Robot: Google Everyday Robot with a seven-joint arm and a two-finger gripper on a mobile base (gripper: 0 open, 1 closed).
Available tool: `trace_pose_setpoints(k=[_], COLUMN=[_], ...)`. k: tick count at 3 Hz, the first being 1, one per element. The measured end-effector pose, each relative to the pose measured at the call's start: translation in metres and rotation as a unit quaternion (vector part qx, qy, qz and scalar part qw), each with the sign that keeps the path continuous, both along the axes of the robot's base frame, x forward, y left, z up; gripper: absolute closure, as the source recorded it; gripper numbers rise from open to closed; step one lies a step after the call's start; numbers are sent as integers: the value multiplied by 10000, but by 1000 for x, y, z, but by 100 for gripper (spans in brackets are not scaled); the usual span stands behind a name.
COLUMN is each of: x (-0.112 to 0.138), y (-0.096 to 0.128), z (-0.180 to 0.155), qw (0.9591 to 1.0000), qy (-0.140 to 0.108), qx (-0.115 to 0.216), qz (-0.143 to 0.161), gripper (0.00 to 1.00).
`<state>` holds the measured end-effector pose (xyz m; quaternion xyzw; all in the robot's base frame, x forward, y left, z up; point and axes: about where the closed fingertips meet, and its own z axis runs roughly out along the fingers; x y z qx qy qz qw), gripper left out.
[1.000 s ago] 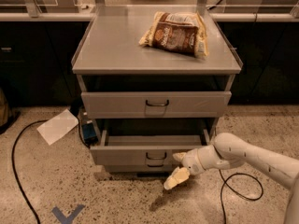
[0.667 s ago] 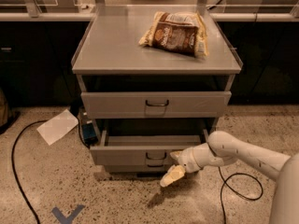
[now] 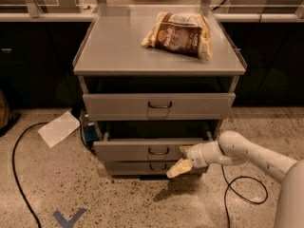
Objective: Close middle drawer
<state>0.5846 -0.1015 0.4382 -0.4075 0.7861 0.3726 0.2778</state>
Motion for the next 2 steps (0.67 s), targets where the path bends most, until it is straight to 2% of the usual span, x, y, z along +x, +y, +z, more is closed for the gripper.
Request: trace_pose_setpoints(k=[2], x=[-3], y=[6], z=[-6], qw=[9999], qy=[90], qx=[24], qz=[76], gripper=[0])
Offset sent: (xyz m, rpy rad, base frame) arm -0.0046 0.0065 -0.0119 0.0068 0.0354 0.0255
